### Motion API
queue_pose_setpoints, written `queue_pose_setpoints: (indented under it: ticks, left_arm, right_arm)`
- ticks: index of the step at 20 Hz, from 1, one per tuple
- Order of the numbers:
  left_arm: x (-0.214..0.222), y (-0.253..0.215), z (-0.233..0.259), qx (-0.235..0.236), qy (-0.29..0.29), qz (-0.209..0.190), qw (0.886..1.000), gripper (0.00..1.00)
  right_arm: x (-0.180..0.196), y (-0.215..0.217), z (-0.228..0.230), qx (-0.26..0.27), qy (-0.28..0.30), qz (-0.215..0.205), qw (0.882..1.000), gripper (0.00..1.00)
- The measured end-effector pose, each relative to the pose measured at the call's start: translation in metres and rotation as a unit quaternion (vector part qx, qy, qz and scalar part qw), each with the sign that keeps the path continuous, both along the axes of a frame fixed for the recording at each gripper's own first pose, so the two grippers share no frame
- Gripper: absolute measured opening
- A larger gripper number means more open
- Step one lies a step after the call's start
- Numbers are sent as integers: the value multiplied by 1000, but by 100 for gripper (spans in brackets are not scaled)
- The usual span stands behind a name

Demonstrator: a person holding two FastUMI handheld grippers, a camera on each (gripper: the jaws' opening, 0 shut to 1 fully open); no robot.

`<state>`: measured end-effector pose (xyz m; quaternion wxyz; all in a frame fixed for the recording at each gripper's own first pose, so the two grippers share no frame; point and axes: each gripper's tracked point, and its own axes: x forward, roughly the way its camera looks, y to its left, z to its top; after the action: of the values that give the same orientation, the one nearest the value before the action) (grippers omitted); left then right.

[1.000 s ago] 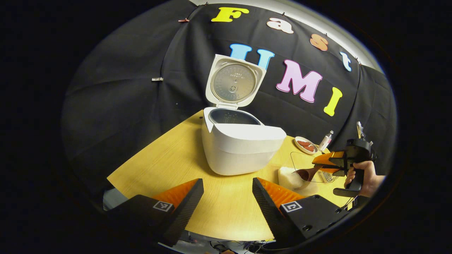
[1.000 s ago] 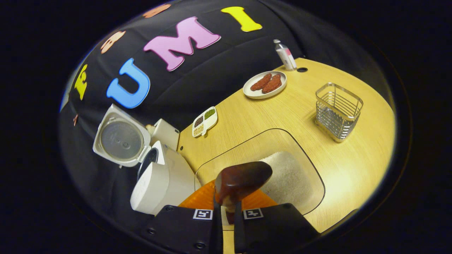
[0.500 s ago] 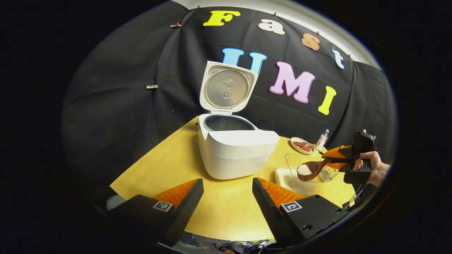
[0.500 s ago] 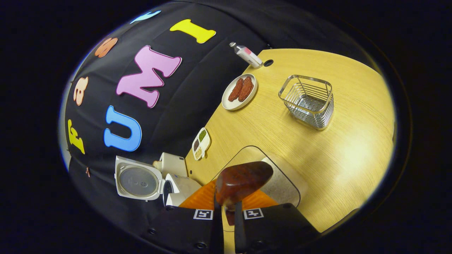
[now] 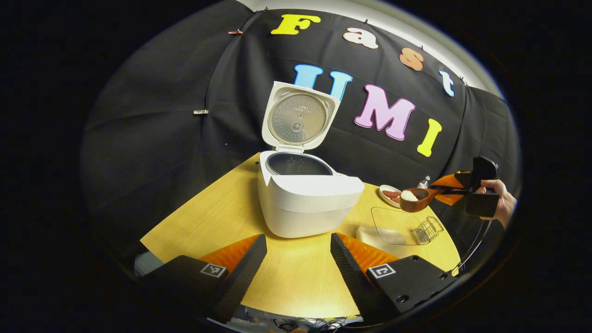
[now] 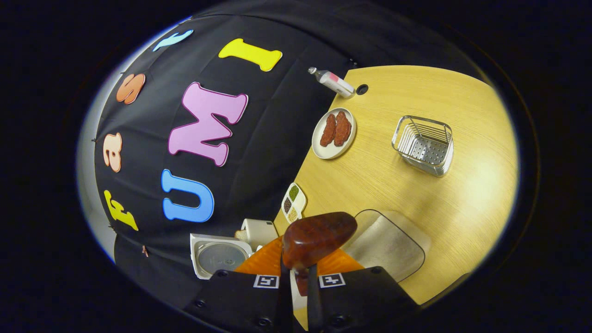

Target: Close the left gripper, press the button to open the rice cooker; take a wooden spoon from the chopstick holder with the right hand, scoop a spoonful of rice and pour it into the rice cooker, then put the wooden spoon back into the chopstick holder.

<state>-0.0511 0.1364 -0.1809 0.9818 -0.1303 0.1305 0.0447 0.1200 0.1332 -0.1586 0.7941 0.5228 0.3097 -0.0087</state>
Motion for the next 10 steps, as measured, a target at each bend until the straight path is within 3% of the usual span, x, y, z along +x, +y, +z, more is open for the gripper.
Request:
queue_pose_setpoints:
  ticks: [3, 10]
  left_arm:
    - [0, 1, 2, 1, -4, -1, 1000, 96]
    - [1, 19, 29, 4, -18, -2, 1000, 96]
  right_arm:
    - [12, 20, 28, 12, -20, 12, 1000, 17]
    - [38, 111, 72, 34, -56, 50, 997, 16]
